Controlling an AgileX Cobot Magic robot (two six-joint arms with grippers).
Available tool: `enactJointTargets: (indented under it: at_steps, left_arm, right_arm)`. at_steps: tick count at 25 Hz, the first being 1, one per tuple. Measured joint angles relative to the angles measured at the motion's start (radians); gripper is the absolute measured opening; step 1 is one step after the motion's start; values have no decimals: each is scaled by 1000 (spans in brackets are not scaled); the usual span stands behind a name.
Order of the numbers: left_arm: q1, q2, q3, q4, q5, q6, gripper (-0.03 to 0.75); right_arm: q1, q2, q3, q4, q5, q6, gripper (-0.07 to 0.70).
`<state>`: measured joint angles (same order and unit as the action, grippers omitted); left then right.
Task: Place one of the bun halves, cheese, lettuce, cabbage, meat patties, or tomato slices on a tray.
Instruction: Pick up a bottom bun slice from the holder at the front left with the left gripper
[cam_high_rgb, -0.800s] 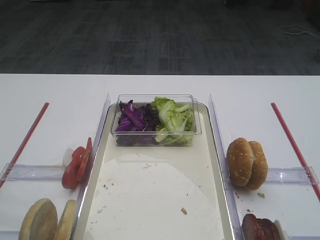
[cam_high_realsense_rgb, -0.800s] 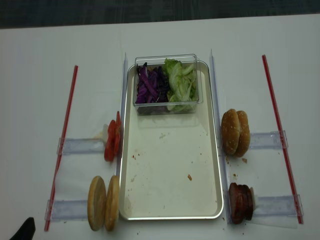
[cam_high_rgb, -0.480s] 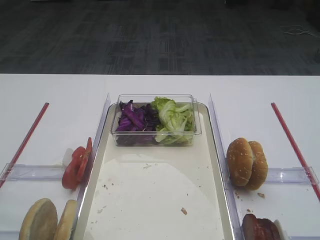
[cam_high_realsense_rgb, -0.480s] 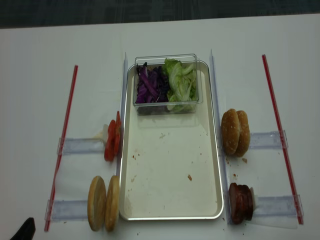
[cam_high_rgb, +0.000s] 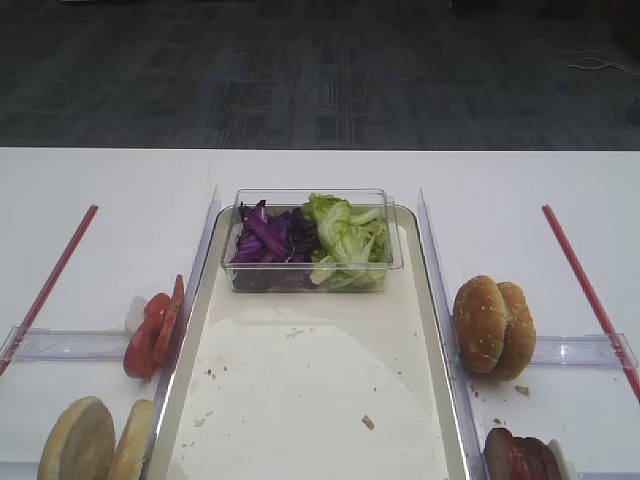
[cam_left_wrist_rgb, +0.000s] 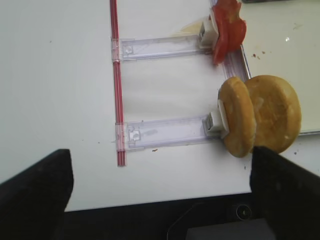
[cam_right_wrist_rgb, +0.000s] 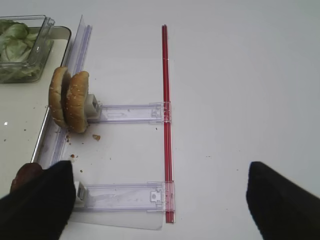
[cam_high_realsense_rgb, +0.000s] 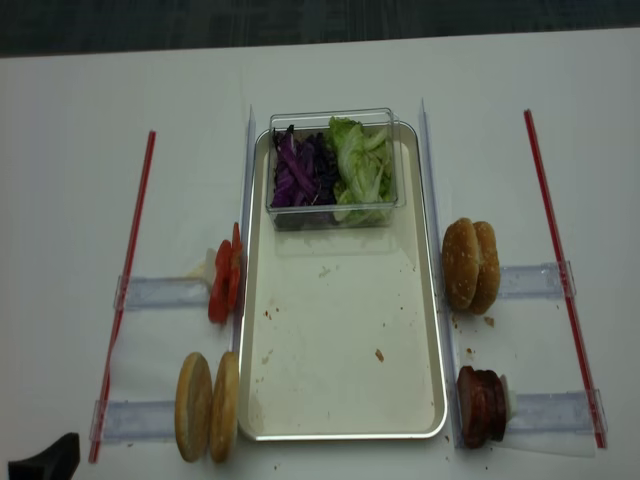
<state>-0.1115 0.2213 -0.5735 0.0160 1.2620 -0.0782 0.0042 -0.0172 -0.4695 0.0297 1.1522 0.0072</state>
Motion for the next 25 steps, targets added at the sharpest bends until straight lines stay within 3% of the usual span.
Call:
enactJointTargets:
  at_steps: [13, 25]
  left_arm:
    - [0, 406, -185, -32, 0, -64, 645]
    - [0, 547, -226, -106, -8, -51, 632]
  right_arm:
    - [0, 0, 0, 0, 0, 0, 693]
    - [0, 0, 0, 0, 0, 0, 693]
